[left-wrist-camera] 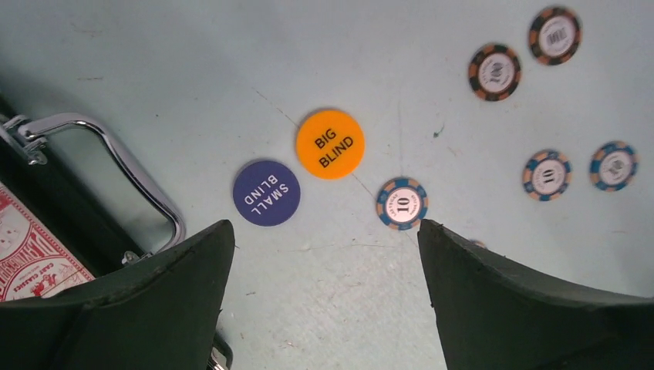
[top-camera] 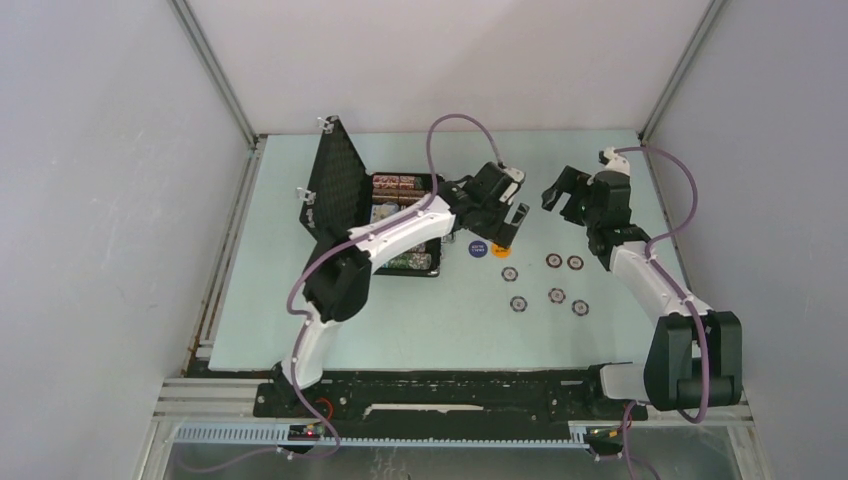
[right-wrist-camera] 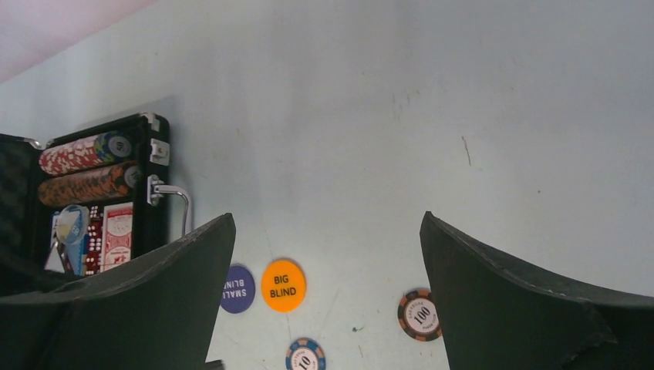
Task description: Pack up texas hold em set
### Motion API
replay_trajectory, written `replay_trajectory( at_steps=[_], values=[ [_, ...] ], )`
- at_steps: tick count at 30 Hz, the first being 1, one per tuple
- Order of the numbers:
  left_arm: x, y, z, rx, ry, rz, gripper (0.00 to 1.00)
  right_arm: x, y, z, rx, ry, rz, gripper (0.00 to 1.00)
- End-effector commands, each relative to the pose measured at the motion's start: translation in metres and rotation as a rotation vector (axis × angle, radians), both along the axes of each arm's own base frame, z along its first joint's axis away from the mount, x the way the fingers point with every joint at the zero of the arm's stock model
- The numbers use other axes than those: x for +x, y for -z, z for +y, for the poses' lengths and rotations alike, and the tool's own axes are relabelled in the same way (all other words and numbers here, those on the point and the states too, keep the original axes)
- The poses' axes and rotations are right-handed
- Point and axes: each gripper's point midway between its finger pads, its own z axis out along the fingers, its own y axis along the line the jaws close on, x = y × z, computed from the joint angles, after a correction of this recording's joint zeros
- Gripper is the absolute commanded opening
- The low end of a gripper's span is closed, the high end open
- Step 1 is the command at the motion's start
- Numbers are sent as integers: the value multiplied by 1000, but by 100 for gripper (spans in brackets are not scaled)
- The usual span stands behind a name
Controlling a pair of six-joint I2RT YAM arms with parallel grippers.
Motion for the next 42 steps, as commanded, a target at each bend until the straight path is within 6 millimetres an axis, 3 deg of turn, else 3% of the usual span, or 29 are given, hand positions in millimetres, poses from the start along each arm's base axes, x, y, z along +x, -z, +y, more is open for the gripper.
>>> replay_trajectory(
  at_steps=[1, 9, 13, 20, 27, 36, 42],
  values=[
    [-8, 14, 8, 108, 72, 66, 94, 7, -35, 5, -20, -48, -140, 99],
    [4, 45, 8, 194, 105, 90, 95, 8, -32, -11, -17, 22, -138, 99],
    [10, 59, 3, 187, 115, 124, 82, 7, -28, -26, -3, 87, -128, 100],
    [27, 65, 10, 187, 89, 123, 82, 6, -30, -21, 12, 55, -156, 100],
    [25, 78, 15, 209, 104, 147, 82, 10, -26, -15, 30, 23, -155, 100],
    [24, 85, 13, 203, 83, 168, 73, 11, -24, -14, 34, 23, -151, 100],
    [25, 89, 12, 215, 59, 189, 72, 11, -23, -14, 35, 25, -149, 99]
  ],
)
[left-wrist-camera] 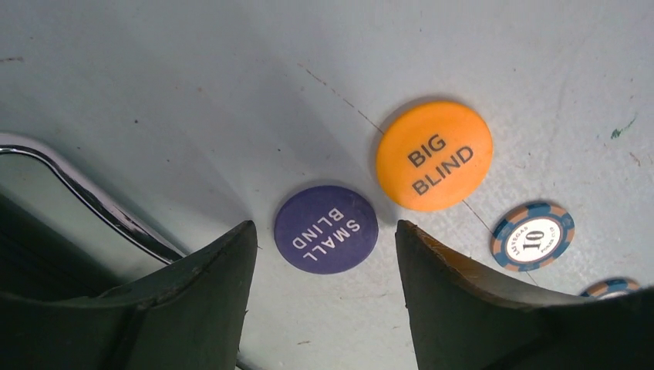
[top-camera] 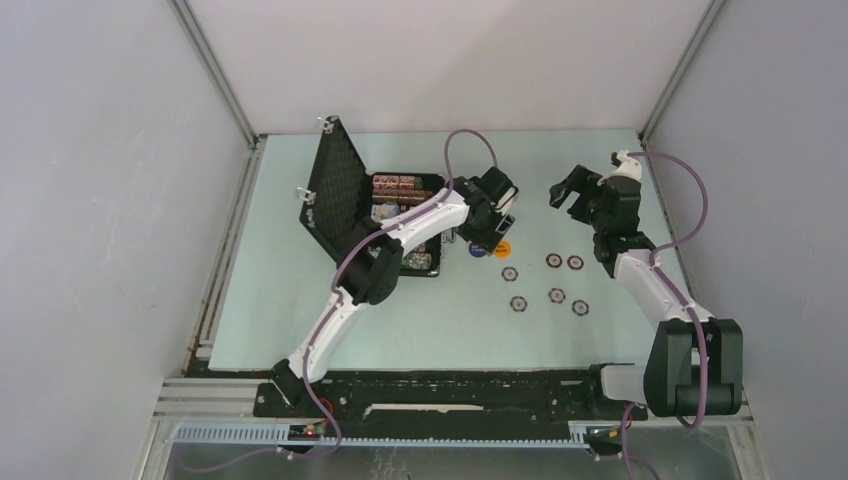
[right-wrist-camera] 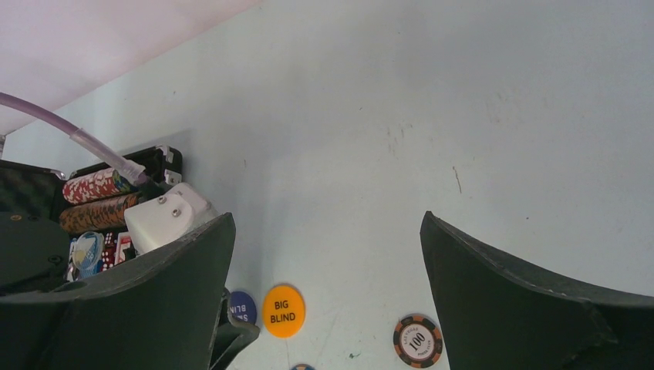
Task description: Pack up texas hold em set
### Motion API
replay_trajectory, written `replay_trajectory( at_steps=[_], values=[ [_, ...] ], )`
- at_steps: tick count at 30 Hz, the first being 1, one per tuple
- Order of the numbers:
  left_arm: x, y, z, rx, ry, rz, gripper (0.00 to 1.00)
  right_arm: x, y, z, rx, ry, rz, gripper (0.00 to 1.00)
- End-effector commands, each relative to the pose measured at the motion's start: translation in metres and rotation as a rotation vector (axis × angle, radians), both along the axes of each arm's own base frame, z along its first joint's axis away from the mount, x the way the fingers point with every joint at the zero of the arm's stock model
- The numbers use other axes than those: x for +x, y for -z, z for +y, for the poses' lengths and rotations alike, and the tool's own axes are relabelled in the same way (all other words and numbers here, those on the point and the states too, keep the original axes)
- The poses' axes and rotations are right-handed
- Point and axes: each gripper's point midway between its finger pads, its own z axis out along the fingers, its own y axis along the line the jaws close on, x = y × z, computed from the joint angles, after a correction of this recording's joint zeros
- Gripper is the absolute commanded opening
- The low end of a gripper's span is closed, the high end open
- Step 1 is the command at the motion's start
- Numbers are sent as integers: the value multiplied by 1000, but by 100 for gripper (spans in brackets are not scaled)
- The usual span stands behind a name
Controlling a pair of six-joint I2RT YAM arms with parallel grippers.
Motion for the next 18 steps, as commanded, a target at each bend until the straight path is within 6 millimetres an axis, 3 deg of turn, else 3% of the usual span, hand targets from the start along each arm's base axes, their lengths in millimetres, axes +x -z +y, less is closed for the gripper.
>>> replay_trajectory(
  at_steps=[1, 18],
  values=[
    [5, -10, -10, -27, -16, -9, 72, 5, -6, -1, 9, 5, -29, 99],
    [0, -3, -3, 56, -35, -10, 69, 5, -6, -1, 14, 7, -28, 99]
  ],
)
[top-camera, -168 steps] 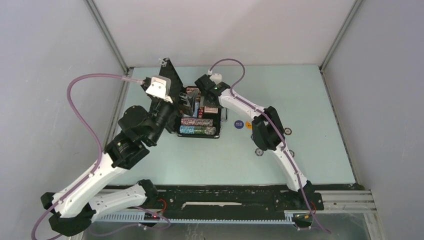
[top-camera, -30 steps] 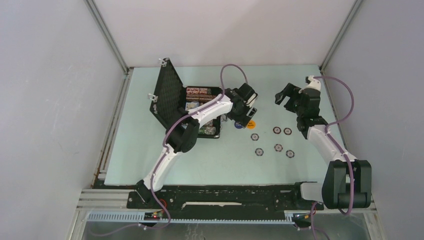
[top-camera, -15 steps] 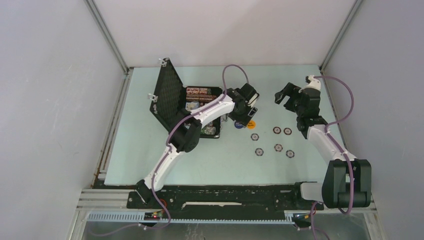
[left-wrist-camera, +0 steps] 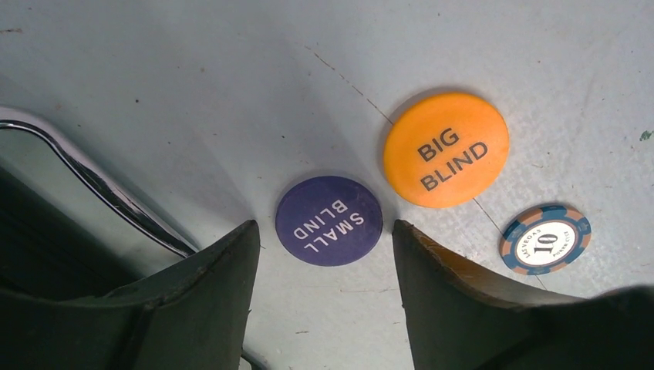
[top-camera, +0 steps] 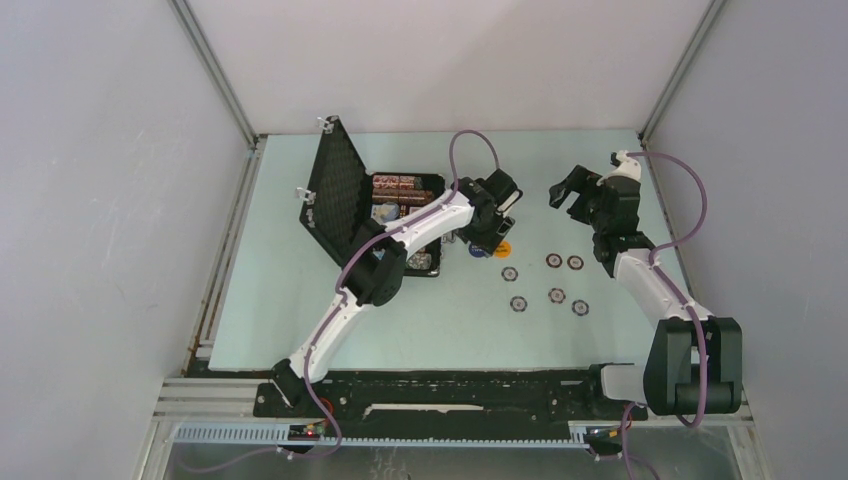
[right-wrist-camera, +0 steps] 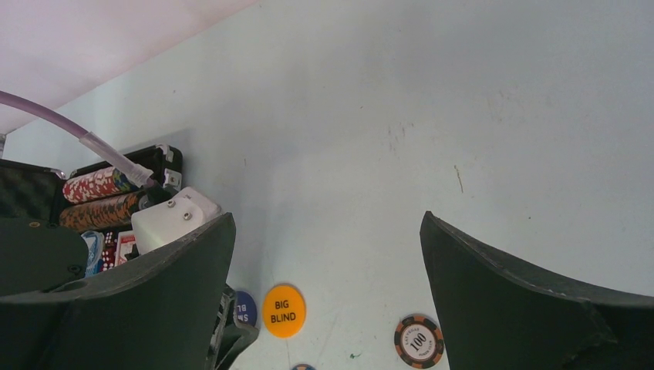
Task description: Pack up texas hold em set
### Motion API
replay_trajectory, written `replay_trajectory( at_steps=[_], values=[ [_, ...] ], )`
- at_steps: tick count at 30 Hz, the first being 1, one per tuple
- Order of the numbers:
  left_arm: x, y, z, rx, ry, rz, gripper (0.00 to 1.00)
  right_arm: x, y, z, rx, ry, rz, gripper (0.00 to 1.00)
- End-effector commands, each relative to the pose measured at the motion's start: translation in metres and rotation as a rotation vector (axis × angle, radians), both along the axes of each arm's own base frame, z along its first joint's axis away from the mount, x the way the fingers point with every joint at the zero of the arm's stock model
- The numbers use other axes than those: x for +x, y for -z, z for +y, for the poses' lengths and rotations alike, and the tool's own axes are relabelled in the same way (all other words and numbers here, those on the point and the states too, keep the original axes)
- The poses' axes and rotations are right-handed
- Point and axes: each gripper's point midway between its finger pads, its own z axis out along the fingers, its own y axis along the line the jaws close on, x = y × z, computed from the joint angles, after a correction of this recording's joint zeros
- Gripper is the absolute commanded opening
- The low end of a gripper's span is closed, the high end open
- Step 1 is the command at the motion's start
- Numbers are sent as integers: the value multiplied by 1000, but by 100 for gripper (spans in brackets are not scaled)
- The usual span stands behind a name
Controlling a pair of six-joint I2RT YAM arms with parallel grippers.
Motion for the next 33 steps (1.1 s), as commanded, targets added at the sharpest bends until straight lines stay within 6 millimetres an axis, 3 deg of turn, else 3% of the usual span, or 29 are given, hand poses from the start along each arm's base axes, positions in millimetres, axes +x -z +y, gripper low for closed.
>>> replay_trajectory(
  at_steps=[1, 13, 18, 28, 33],
  values=[
    [2, -6, -6, -7, -4, -5, 68, 4, -8, -2, 8, 9, -30, 99],
    [3, -9, -8, -8, 13, -23, 45, 4, -7, -3, 7, 17, -27, 99],
    [8, -20, -4, -1, 14, -58, 50, 4, -6, -4, 4, 17, -26, 99],
    [15, -60, -3, -28, 16, -135, 46, 5, -4, -2, 11, 11, -23, 98],
    [13, -61, -5, -43, 20, -123, 48, 6, -4, 0, 18, 3, -24, 98]
  ],
)
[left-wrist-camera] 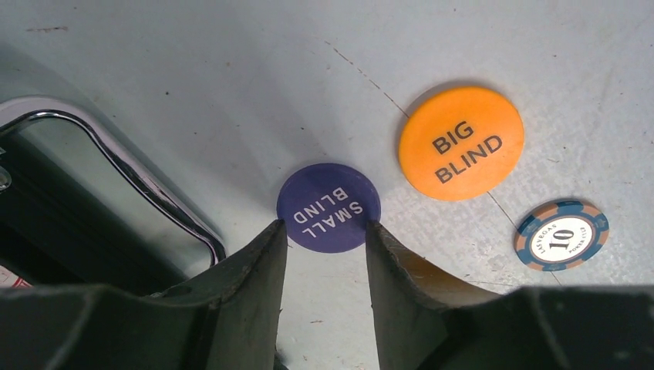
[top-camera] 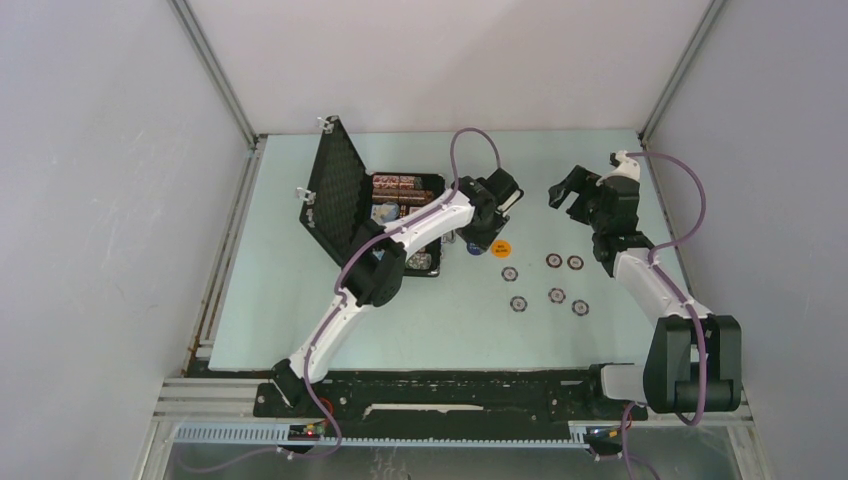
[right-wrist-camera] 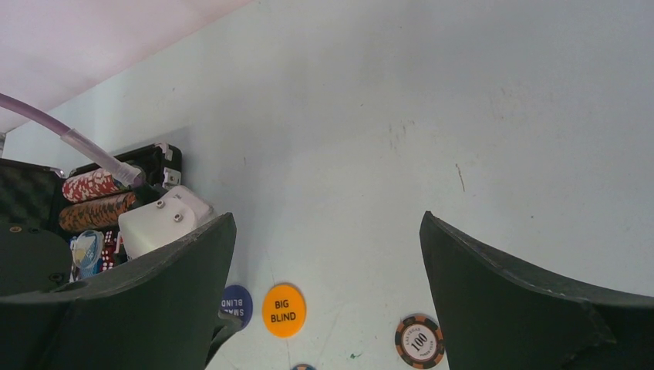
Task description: Pack up texas hold em set
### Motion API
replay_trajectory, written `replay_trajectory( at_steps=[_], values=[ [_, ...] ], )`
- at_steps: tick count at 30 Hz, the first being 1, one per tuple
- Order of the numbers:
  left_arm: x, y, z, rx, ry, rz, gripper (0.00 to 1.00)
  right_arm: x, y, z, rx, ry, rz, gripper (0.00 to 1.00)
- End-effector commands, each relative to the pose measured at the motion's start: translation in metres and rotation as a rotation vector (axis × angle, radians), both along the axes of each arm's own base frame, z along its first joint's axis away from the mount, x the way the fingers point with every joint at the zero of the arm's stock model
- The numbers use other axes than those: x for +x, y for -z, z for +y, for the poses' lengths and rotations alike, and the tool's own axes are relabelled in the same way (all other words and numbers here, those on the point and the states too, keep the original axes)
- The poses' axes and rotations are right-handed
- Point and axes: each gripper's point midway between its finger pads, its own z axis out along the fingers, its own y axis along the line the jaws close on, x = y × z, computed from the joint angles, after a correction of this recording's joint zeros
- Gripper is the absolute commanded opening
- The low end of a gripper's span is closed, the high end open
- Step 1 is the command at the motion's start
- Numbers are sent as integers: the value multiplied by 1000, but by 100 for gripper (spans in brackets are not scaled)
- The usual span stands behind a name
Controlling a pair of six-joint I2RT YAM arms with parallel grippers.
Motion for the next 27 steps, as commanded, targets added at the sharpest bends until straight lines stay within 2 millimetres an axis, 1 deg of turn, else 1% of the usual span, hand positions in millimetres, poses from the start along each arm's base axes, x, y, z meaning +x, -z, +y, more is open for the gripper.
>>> replay_trajectory(
  at_steps=[1, 4, 6, 7, 12, 15, 17, 19, 24, 27],
  values=[
    [9, -54, -12, -92, 14, -77, 49, 6, -7, 0, 15, 2, -31, 98],
    [5, -50, -16, -118, 22, -45, 61, 6, -5, 1, 17, -1, -28, 98],
    [8, -47, -16, -125, 18, -37, 67, 6, -5, 1, 19, -3, -28, 98],
    [9, -45, -16, -123, 17, -37, 69, 7, -4, 1, 20, -5, -27, 98],
    [16, -31, -13, -117, 6, -21, 69, 7, -4, 2, 20, -6, -28, 98],
    [16, -24, -11, -118, 2, 1, 64, 7, -3, 2, 22, -7, -26, 98],
    [15, -20, -10, -109, 3, 11, 63, 8, -3, 2, 23, -8, -27, 99],
    [13, -15, -8, -97, 7, 20, 66, 8, -4, 3, 24, -10, -28, 99],
    [11, -6, -6, -77, 17, 35, 66, 8, -3, 3, 27, -11, -28, 98],
    [5, -5, -11, -105, 33, 67, 68, 8, -3, 3, 29, -12, -27, 99]
  ],
)
